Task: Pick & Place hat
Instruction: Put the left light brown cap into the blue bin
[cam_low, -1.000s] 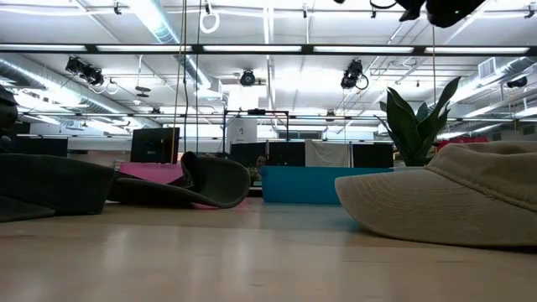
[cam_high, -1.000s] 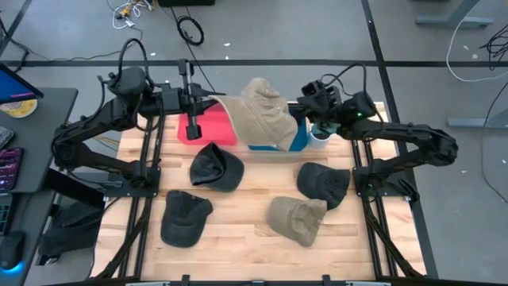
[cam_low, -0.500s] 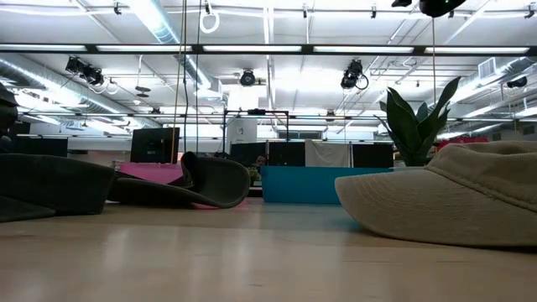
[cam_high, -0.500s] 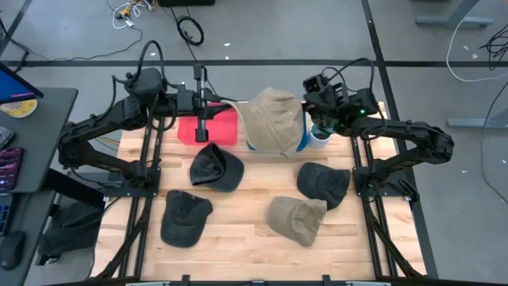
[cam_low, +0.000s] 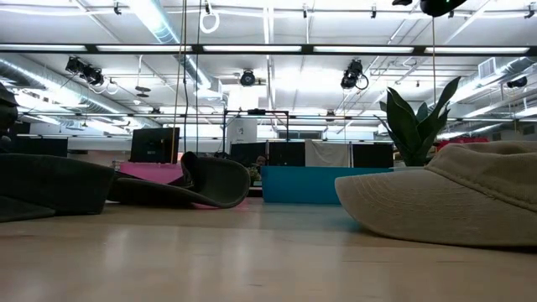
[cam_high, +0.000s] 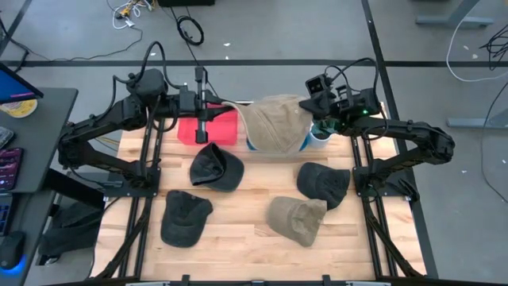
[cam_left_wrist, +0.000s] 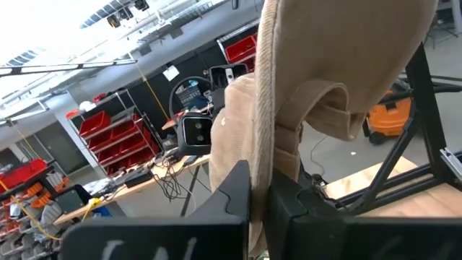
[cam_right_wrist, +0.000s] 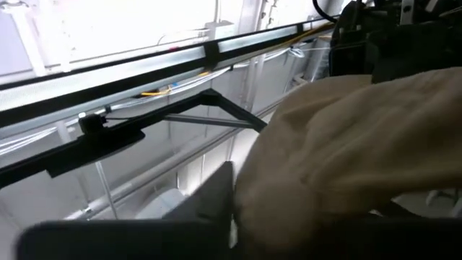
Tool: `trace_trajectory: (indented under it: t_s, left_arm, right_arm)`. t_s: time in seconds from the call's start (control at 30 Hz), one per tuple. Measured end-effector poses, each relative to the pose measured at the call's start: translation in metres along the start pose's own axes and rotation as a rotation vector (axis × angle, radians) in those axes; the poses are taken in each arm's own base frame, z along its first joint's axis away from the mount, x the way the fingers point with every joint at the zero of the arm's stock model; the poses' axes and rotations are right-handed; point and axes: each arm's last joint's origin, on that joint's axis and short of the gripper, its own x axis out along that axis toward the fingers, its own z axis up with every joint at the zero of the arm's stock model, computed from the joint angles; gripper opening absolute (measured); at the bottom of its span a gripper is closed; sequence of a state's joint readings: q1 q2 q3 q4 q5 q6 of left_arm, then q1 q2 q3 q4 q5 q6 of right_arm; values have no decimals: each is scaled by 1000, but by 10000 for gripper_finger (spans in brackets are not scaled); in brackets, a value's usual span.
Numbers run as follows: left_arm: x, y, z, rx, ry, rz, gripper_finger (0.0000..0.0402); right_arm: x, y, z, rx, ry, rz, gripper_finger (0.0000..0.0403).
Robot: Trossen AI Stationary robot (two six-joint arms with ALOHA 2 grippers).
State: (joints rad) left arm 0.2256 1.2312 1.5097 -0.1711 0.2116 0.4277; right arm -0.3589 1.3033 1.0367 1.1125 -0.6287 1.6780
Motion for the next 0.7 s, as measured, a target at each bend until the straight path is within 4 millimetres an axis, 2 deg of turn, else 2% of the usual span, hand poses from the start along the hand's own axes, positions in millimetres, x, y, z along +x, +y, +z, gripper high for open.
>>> trace_trajectory:
  t_s: [0.03,0.1,0.43,0.7]
  left_arm:
    - [0,0,0,-8,2,3,19]
    - [0,0,0,-36,7,10,33]
    - [-4,2,-8,-245,146,157,105]
    - [-10,-2,-20,-350,302,216,160]
  right_arm:
    - [0,0,0,-13,3,-2,30]
    - [0,-1,0,-34,8,-6,12]
    - [-4,2,4,-84,-4,-32,3]
    - [-13,12,8,-160,0,-166,1]
